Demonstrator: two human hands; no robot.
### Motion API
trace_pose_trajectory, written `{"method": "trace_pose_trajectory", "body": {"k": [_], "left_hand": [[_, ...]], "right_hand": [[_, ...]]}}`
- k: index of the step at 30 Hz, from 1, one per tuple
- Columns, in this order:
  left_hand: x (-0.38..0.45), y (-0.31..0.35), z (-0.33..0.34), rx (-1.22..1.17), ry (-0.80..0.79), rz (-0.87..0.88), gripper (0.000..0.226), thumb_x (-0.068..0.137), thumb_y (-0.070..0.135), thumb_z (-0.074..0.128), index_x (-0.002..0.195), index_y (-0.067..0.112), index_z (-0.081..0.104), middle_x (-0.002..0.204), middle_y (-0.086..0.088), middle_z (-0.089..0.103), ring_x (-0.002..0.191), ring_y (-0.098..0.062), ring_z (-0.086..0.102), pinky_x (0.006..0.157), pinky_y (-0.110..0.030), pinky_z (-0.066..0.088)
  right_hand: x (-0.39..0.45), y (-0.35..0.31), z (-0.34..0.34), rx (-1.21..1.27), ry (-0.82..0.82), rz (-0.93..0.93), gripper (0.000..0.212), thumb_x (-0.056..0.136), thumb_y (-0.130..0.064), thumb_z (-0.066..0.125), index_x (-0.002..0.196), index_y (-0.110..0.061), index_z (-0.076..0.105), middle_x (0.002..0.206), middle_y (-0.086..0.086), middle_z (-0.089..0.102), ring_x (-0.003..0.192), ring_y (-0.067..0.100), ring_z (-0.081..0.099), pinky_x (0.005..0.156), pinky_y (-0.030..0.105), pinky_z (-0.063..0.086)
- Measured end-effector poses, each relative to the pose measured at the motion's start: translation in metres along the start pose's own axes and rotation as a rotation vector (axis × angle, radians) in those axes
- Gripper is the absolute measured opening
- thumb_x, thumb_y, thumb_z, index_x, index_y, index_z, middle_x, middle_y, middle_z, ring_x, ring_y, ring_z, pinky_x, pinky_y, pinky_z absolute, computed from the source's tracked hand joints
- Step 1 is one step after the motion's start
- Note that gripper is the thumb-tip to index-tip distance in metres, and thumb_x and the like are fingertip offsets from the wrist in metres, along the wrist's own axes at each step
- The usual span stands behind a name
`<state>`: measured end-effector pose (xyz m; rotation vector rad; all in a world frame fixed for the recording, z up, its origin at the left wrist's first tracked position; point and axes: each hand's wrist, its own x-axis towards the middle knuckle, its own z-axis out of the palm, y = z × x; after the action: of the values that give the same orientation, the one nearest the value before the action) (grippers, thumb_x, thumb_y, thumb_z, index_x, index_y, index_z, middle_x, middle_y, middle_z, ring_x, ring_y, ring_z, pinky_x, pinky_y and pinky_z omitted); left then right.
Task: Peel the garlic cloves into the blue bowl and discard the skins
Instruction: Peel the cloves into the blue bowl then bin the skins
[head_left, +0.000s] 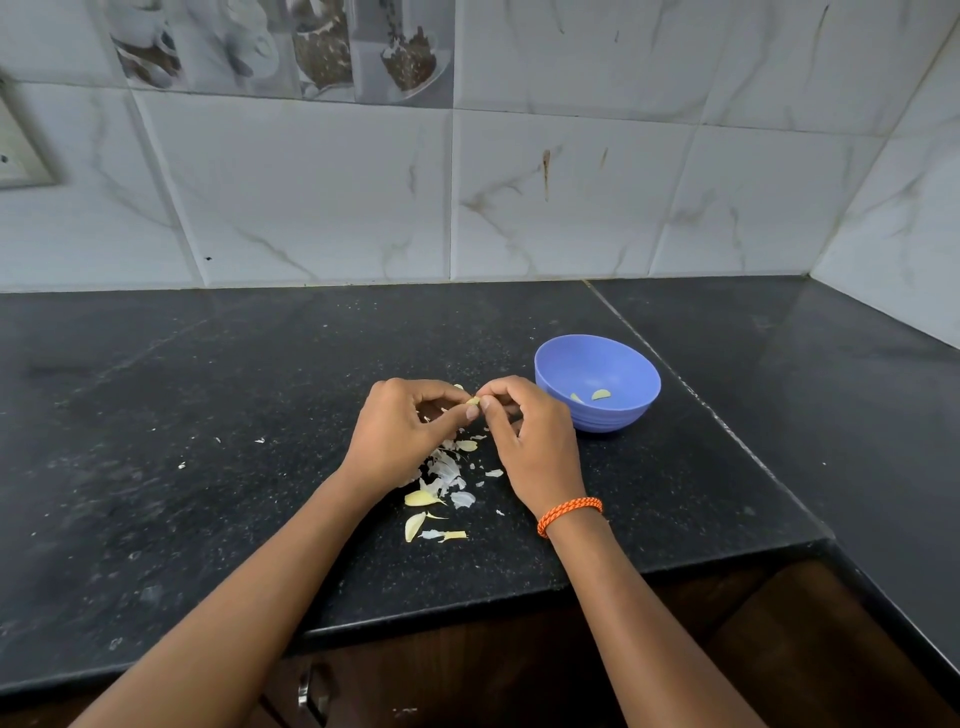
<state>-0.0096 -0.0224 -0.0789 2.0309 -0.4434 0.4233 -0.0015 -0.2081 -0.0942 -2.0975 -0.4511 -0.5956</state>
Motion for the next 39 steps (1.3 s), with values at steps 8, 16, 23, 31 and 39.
{"method": "trace_pose_trajectory", "body": {"k": [8,16,23,31,39], "left_hand": [[0.002,-0.005,-0.001,0.031,0.06,-0.054,0.006,0.094,0.031,0.084,0.091,0.025,0.084,0.078,0.01,0.08,0.067,-0.014,0.076,0.071,-0.05,0.063],[0.002,-0.009,0.0,0.058,0.082,-0.059,0.002,0.093,0.031,0.085,0.092,0.03,0.085,0.081,0.016,0.08,0.071,-0.011,0.076,0.072,-0.049,0.063],[0.001,-0.007,0.0,0.078,0.068,-0.042,0.005,0.094,0.028,0.084,0.098,0.03,0.086,0.089,0.019,0.081,0.073,-0.006,0.076,0.074,-0.046,0.064],[0.002,0.0,-0.002,-0.093,0.08,-0.083,0.005,0.096,0.02,0.082,0.098,0.023,0.087,0.088,0.009,0.082,0.063,-0.019,0.076,0.065,-0.032,0.061],[0.0,0.0,-0.001,-0.198,0.065,-0.146,0.007,0.094,0.015,0.083,0.1,0.015,0.087,0.092,0.003,0.084,0.073,-0.02,0.08,0.067,-0.026,0.061]], "right_hand": [[0.0,-0.002,-0.001,0.0,0.046,0.011,0.009,0.104,-0.023,0.064,0.1,-0.025,0.071,0.096,-0.012,0.07,0.089,0.009,0.068,0.072,0.04,0.059],[-0.001,-0.006,-0.004,0.084,0.027,0.026,0.02,0.1,-0.011,0.066,0.115,-0.024,0.071,0.11,-0.012,0.07,0.094,0.008,0.069,0.068,0.03,0.06],[0.001,-0.005,-0.003,0.052,-0.012,0.004,0.011,0.102,-0.014,0.067,0.101,-0.024,0.072,0.103,-0.013,0.064,0.097,0.008,0.066,0.075,0.02,0.054],[0.001,-0.008,-0.005,0.158,-0.054,0.018,0.009,0.103,-0.012,0.066,0.101,-0.018,0.071,0.104,-0.008,0.066,0.097,0.012,0.067,0.074,0.014,0.05],[0.001,-0.01,-0.005,0.165,-0.035,0.026,0.008,0.102,-0.012,0.067,0.1,-0.017,0.072,0.104,-0.006,0.066,0.094,0.011,0.068,0.072,0.013,0.049]]}}
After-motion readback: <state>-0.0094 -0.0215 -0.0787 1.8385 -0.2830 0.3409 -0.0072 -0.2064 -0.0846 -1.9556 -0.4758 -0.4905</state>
